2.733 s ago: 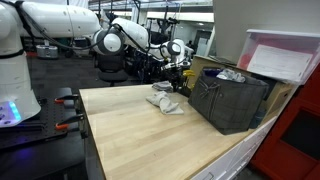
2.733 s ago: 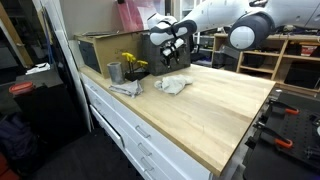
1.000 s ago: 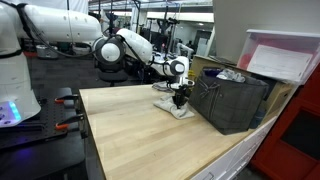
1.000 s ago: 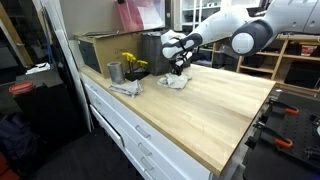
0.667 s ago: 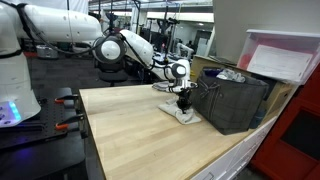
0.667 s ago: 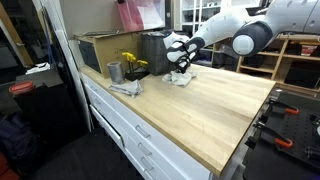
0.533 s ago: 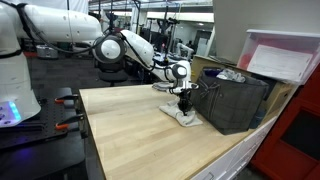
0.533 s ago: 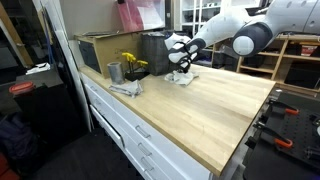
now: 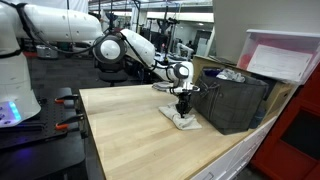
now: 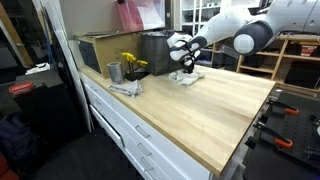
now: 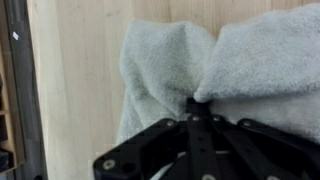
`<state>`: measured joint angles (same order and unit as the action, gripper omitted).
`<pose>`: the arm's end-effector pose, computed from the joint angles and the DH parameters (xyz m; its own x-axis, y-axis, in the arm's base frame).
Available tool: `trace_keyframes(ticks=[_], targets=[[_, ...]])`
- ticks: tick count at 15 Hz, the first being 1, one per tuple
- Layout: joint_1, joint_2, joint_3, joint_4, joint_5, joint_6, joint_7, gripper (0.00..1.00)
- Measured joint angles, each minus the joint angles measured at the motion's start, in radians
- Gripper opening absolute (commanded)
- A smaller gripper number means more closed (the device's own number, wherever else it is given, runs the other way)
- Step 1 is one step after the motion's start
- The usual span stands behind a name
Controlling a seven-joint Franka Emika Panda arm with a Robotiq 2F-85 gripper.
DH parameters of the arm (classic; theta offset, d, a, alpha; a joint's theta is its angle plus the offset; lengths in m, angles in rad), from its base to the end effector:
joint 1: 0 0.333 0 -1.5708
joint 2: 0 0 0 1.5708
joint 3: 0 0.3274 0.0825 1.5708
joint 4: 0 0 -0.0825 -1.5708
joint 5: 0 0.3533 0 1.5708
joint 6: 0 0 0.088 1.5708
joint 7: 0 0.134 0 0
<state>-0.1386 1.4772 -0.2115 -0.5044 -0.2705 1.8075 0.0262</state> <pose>0.7336 -0.2012 0.0859 0.9720 -0.1550 -0.1765 -0.0614 -0.8929 0.4460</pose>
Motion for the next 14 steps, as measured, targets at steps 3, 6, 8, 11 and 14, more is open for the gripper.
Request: trace_keyframes(ticks=[3, 6, 8, 11, 14], targets=[[-0.016, -0.003, 0.039, 0.015, 0.017, -0.044, -0.108, 0.0], [-0.03, -0.003, 0.082, 0.039, 0.051, -0.119, -0.221, 0.0], [-0.038, -0.003, 0.113, 0.055, 0.082, -0.18, -0.291, 0.0], [-0.044, -0.003, 0.162, 0.08, 0.132, -0.283, -0.391, 0.0], [-0.043, -0.003, 0.204, 0.106, 0.171, -0.385, -0.468, 0.0]])
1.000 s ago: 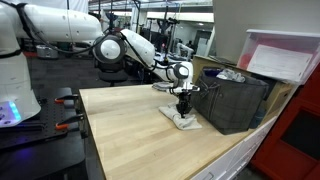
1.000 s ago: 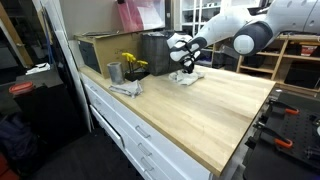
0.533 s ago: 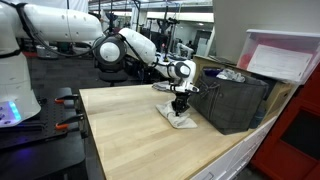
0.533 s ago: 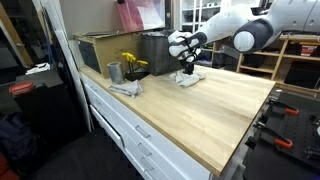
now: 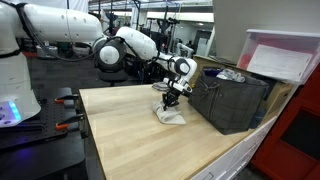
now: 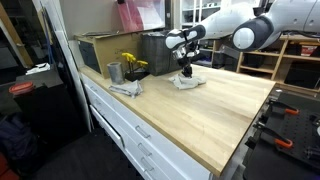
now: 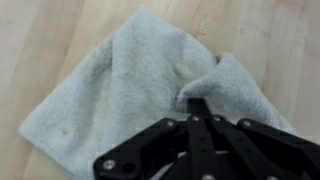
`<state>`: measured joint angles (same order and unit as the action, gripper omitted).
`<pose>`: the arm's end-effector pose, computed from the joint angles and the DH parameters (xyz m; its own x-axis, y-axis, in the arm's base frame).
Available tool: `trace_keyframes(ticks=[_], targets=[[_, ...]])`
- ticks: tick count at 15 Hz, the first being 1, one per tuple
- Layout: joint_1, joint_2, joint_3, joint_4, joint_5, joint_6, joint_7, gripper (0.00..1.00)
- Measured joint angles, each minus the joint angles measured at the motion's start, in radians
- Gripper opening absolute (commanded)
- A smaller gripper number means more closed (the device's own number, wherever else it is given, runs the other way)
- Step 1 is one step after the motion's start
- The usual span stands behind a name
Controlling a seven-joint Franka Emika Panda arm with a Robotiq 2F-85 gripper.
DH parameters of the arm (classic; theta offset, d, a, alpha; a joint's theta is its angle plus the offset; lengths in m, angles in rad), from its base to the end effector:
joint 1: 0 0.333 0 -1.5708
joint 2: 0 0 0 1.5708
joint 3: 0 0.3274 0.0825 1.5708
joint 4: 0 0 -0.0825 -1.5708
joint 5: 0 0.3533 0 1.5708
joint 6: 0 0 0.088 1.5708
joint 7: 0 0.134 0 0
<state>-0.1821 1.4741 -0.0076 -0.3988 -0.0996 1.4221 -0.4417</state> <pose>0.7018 -0.1463 0.0980 0.8622 0.2562 -0.4369 0.2399 -0.9663 -0.0933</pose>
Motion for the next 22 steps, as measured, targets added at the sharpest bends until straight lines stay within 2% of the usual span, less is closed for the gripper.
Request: trace_keyframes(ticks=[3, 6, 13, 16, 22], targets=[[0.007, 0.0, 0.02, 0.015, 0.013, -0.045, -0.027, 0.0], [0.021, 0.0, 0.007, 0.023, 0.006, -0.021, -0.008, 0.0], [0.036, 0.005, -0.084, 0.018, -0.042, 0.109, 0.173, 0.0], [0.023, 0.006, -0.106, 0.017, -0.048, 0.109, 0.24, 0.0], [-0.015, 0.009, -0.106, 0.001, -0.038, 0.046, 0.315, 0.0]])
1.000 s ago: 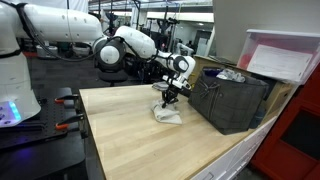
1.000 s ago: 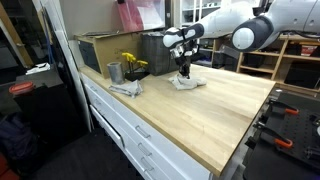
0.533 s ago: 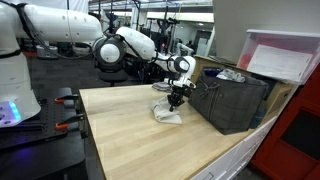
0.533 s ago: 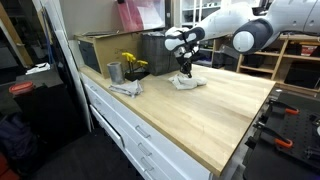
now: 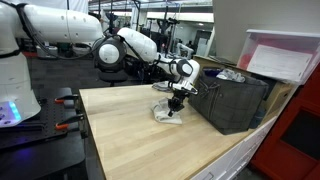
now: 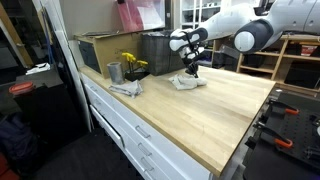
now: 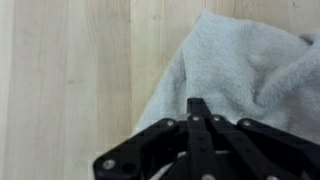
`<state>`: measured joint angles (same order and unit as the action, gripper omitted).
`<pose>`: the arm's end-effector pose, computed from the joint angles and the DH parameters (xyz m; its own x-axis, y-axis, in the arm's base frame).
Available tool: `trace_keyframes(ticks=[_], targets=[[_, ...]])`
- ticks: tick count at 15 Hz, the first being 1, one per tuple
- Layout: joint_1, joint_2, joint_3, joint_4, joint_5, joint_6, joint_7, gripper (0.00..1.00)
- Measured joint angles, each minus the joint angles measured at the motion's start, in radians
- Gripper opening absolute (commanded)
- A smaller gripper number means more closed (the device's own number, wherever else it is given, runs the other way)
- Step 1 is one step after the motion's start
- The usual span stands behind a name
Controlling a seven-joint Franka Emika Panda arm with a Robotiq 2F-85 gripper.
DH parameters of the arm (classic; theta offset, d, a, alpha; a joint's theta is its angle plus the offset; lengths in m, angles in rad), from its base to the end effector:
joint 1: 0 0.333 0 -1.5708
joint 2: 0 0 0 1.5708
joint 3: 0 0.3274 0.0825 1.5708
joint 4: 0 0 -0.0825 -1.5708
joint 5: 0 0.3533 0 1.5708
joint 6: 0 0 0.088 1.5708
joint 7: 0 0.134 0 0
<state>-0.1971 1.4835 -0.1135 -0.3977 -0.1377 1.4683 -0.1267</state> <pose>0.6974 -0.1939 0.0974 0.8977 -0.1233 -0.4231 -0.0453 -0.9808 0.1897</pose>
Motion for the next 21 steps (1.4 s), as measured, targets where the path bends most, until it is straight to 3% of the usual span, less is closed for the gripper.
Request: trace_keyframes(ticks=[12, 19, 20, 21], targets=[[-0.089, -0.004, -0.004, -0.046, 0.044, 0.027, 0.233, 0.0], [-0.14, -0.004, -0.103, -0.086, -0.045, 0.187, 0.311, 0.0], [-0.143, -0.003, -0.117, -0.095, -0.061, 0.215, 0.316, 0.26], [-0.148, -0.003, -0.125, -0.1, -0.073, 0.238, 0.323, 0.28]])
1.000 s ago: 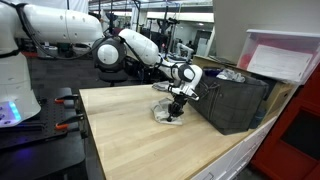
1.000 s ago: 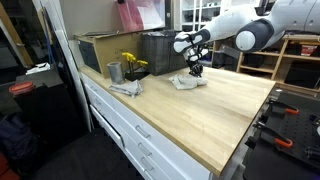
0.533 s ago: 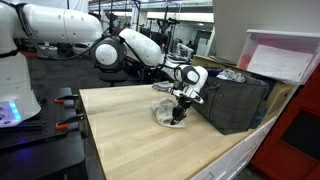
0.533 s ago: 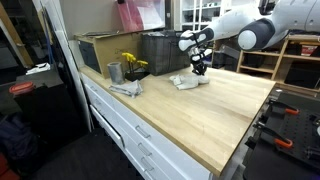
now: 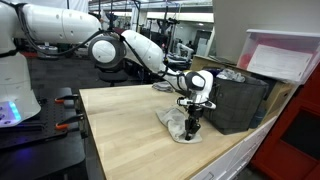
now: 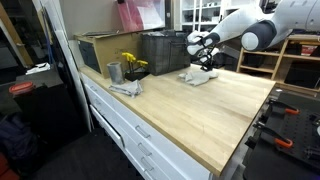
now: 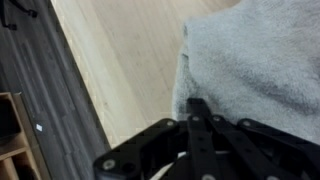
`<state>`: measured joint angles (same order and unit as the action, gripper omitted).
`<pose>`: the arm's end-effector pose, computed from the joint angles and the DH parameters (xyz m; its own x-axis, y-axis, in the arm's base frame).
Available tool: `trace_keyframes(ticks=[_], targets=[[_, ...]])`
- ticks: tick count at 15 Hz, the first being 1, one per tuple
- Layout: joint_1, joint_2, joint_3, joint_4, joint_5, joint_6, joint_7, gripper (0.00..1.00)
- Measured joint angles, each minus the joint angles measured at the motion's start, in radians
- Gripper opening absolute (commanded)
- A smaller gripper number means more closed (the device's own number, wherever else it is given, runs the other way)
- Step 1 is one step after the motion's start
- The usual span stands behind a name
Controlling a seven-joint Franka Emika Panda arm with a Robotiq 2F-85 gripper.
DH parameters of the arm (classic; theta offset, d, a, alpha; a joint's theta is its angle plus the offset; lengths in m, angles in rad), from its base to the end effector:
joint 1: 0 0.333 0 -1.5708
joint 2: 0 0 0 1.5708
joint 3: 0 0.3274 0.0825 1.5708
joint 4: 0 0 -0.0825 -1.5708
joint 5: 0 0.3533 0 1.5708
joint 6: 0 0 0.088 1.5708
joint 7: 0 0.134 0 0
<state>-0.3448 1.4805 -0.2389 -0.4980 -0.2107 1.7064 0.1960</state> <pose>0.6605 -0.3470 0.0811 0.8206 -0.5418 -0.1817 -0.4154 -0.7839 0.4615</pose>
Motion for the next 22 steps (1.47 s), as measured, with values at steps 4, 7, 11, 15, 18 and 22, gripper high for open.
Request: trace_keyframes(ticks=[4, 7, 11, 15, 18, 22], targets=[[-0.012, 0.0, -0.014, 0.016, -0.009, 0.035, 0.006, 0.56], [-0.014, -0.002, -0.014, 0.065, -0.008, 0.028, 0.0, 0.8], [-0.011, -0.009, 0.001, 0.142, 0.002, -0.019, -0.058, 1.0], [0.001, -0.054, 0.036, 0.142, 0.007, -0.02, -0.148, 1.0], [0.016, -0.085, 0.057, 0.142, 0.013, -0.02, -0.197, 1.0], [0.028, -0.109, 0.078, 0.142, 0.035, -0.034, -0.216, 1.0]])
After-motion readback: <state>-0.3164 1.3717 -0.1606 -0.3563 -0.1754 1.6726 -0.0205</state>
